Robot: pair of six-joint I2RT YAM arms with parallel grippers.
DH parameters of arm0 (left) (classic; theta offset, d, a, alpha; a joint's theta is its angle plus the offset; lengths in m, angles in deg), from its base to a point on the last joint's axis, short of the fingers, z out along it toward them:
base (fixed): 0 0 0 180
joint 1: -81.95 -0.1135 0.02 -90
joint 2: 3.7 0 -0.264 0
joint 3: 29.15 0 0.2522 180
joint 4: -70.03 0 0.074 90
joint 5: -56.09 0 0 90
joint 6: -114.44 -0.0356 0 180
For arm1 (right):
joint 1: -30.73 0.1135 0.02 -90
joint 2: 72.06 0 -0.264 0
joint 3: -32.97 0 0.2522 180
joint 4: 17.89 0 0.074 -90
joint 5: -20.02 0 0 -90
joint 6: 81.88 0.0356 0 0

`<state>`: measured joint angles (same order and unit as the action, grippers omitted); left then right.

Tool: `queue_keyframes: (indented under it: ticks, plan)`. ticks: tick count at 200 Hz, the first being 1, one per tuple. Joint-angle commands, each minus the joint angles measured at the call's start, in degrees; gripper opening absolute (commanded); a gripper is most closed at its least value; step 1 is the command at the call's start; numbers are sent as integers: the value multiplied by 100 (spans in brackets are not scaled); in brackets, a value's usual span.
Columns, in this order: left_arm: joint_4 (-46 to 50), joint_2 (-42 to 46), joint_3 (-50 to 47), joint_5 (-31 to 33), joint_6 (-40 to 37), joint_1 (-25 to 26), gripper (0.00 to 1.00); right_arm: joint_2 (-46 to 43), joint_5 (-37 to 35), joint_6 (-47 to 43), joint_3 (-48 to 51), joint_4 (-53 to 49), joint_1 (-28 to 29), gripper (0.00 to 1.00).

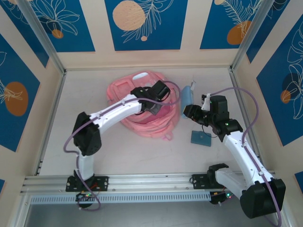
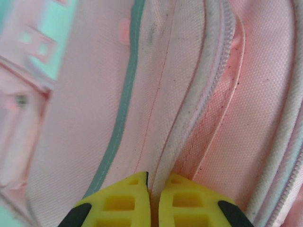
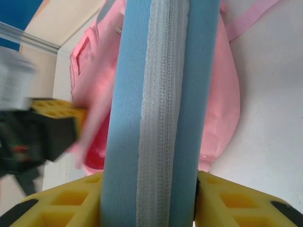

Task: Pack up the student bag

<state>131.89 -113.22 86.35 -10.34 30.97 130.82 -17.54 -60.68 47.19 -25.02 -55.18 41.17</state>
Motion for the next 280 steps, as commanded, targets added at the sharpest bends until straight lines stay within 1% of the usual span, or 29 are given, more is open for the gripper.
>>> queue_keyframes:
  ticks: [1,18,34,58,84,105,128,155,193,218,248,280]
  plan:
    - [-412,624,-14,807,412,-50,5,-118,490,99,28,-35,-33,44]
    - [-604,774,-46,1096,604,-61,3,-69,897,237,70,156,-26,43]
    - [-839,851,-49,1095,653,-70,2,120,1367,331,66,315,6,43]
    - [-1002,849,95,692,554,-70,1,503,1895,566,27,418,96,43]
    - [-1043,899,120,318,580,-59,0,963,2389,842,15,788,189,43]
    - [-1074,952,127,49,600,-61,0,1478,2647,1032,-129,1133,358,44]
    - [-1060,1030,102,-54,665,-54,0,2131,2683,1161,-457,1494,600,44]
    - [-1040,1133,40,-36,719,-52,0,2926,2784,1556,-812,2206,876,44]
    - [-995,1160,40,169,847,-61,0,4119,3065,2133,-1370,3028,1353,42]
    - [-978,1149,31,186,910,-61,0,4576,3108,2416,-1484,3544,1624,42]
    - [-951,1133,31,166,999,-61,0,5034,3111,2776,-1558,4078,1780,42]
    - [-916,1151,31,178,1065,-64,0,5472,3006,3026,-1818,4326,1887,41]
